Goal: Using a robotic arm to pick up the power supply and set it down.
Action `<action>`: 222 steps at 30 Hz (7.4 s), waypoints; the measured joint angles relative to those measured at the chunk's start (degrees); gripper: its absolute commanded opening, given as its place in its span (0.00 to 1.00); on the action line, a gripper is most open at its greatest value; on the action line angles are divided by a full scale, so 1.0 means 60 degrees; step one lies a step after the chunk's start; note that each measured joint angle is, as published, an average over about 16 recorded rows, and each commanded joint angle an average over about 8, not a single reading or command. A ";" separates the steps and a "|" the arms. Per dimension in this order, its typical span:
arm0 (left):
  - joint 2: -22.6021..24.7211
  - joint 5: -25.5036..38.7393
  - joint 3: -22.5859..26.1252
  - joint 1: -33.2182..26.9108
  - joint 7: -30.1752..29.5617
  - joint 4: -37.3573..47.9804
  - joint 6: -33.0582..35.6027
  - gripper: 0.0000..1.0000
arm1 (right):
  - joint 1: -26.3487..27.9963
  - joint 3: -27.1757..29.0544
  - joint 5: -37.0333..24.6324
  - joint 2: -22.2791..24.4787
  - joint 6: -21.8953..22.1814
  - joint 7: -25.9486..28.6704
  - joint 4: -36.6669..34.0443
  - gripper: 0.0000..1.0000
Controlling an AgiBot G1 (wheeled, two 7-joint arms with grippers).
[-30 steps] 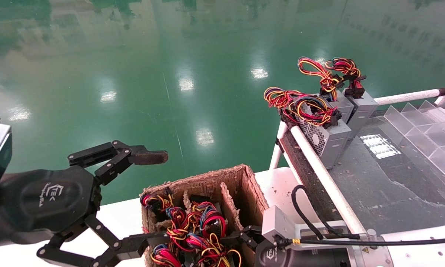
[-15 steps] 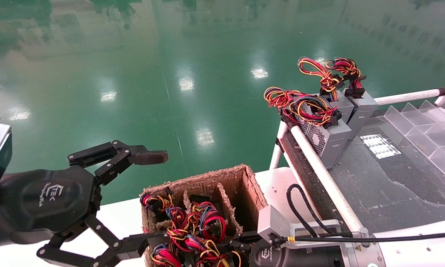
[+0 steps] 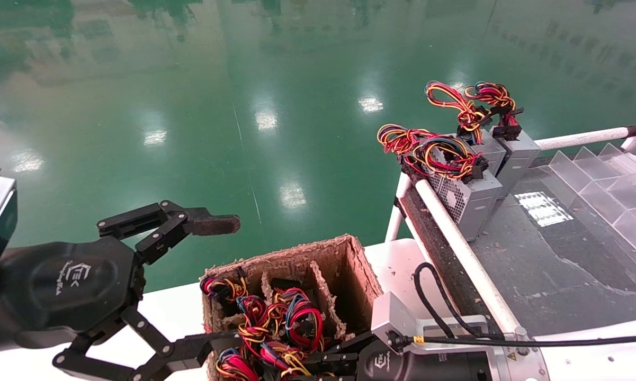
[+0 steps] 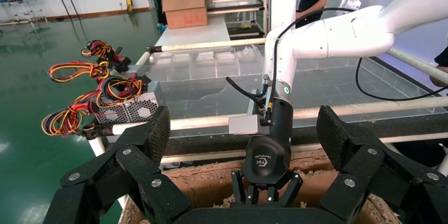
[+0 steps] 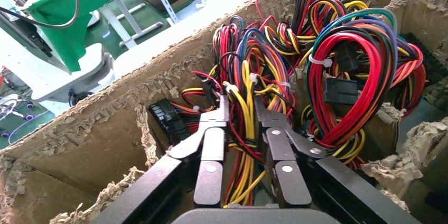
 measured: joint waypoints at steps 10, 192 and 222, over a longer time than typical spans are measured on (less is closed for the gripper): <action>-0.0001 -0.0002 0.0003 -0.0001 0.0002 0.0000 -0.0001 1.00 | -0.0077 0.0091 0.0132 0.0056 0.0010 -0.0089 0.0080 0.00; -0.0022 -0.0038 0.0056 -0.0013 0.0028 0.0000 -0.0023 1.00 | 0.7181 0.1330 -0.1225 0.0736 0.1541 -0.4206 -0.8890 1.00; -0.0025 -0.0043 0.0062 -0.0015 0.0034 0.0008 -0.0025 1.00 | 0.6025 0.1851 -0.0008 0.1417 0.0895 -0.3544 -0.6968 1.00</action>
